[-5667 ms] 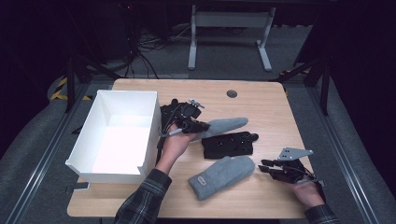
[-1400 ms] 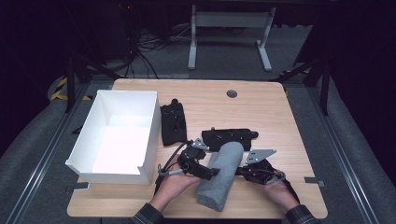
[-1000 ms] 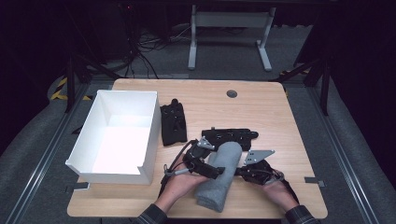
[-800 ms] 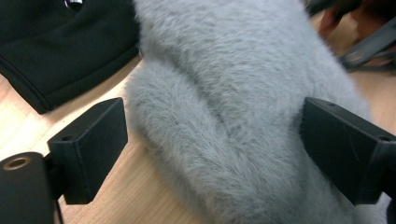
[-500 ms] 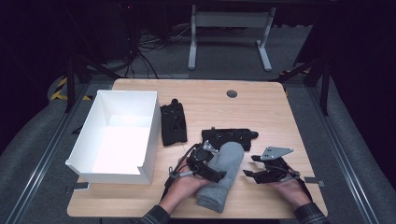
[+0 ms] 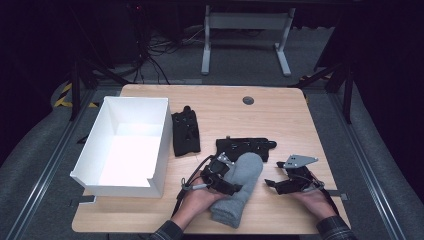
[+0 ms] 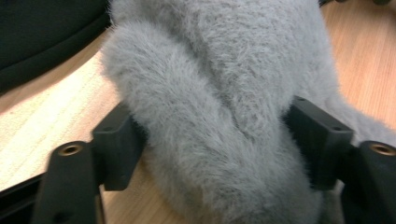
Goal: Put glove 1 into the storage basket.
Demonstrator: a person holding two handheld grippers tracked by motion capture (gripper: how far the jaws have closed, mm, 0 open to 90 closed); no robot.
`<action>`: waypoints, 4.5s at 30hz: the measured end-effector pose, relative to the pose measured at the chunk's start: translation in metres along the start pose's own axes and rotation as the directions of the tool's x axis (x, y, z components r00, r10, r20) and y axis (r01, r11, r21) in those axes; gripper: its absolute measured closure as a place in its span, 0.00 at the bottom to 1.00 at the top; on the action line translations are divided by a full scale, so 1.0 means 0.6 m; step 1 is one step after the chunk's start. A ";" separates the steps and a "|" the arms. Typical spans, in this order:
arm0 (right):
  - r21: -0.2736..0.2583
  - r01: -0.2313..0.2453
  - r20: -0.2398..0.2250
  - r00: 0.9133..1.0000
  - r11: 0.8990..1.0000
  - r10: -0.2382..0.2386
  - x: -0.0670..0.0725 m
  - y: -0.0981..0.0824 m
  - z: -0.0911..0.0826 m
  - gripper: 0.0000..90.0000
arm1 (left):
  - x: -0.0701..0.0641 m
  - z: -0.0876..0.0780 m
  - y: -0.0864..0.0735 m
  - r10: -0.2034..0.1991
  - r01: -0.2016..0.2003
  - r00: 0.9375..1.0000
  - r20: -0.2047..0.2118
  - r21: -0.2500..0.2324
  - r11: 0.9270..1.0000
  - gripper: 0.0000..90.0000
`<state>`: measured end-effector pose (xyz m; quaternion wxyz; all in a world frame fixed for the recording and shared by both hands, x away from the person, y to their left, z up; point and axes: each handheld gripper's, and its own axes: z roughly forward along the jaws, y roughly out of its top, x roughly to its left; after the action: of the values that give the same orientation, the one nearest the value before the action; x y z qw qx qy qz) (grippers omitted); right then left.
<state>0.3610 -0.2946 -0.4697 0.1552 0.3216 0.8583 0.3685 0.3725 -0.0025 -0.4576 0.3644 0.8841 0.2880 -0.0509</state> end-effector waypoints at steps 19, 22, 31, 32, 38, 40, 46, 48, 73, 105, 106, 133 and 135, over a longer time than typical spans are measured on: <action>0.004 -0.005 0.008 1.000 1.000 0.005 0.000 0.000 0.000 0.17 | 0.009 -0.015 0.002 -0.060 0.059 0.993 0.100 0.013 0.998 0.76; 0.004 -0.006 0.010 1.000 1.000 0.006 0.000 -0.001 0.000 0.17 | 0.010 -0.019 0.002 -0.064 0.063 0.991 0.118 0.012 0.998 0.77; 0.004 -0.006 0.010 1.000 1.000 0.006 0.000 -0.001 0.000 0.17 | 0.007 -0.072 0.015 -0.031 0.036 0.994 0.101 -0.043 0.998 0.77; 0.004 -0.006 0.010 1.000 1.000 0.006 0.000 -0.001 0.000 0.17 | 0.007 -0.072 0.015 -0.031 0.036 0.994 0.101 -0.043 0.998 0.77; 0.004 -0.006 0.010 1.000 1.000 0.006 0.000 -0.001 0.000 0.17 | 0.008 -0.113 0.026 -0.031 0.037 0.997 0.071 -0.088 0.995 0.77; 0.004 -0.006 0.009 1.000 1.000 0.006 0.000 -0.001 0.000 0.17 | 0.007 -0.125 0.032 -0.033 0.039 0.997 0.063 -0.097 0.995 0.77; 0.004 -0.010 0.013 1.000 1.000 0.010 0.000 -0.001 0.000 0.17 | 0.008 -0.159 0.052 -0.039 0.044 0.998 0.052 -0.102 0.994 0.76; 0.004 -0.013 0.015 1.000 1.000 0.013 0.000 -0.001 0.000 0.17 | 0.008 -0.173 0.060 -0.039 0.043 0.998 0.046 -0.106 0.993 0.76; 0.003 -0.018 0.018 1.000 1.000 0.018 -0.001 -0.001 -0.001 0.17 | 0.042 -0.349 0.110 -0.046 0.042 0.999 -0.020 -0.172 0.984 0.76; 0.003 -0.032 0.034 0.999 0.999 0.031 -0.002 -0.001 0.000 0.17 | 0.167 -0.545 -0.032 -0.292 0.226 0.935 -0.202 -0.293 0.929 0.76; 0.003 -0.032 0.035 0.999 0.999 0.032 -0.002 -0.001 0.000 0.17 | 0.172 -0.542 -0.038 -0.300 0.236 0.932 -0.204 -0.287 0.928 0.76; 0.001 -0.041 0.044 0.998 0.999 0.041 -0.003 -0.001 -0.001 0.17 | 0.300 -0.400 -0.125 -0.443 0.423 0.857 -0.261 -0.133 0.896 0.76; 0.001 -0.041 0.045 0.998 0.999 0.041 -0.003 -0.001 -0.001 0.17 | 0.305 -0.392 -0.129 -0.452 0.434 0.853 -0.261 -0.129 0.892 0.75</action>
<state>0.3622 -0.2964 -0.4697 0.1664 0.3475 0.8482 0.3634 0.4541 0.2864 -0.3886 0.3265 0.7795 0.5346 0.0033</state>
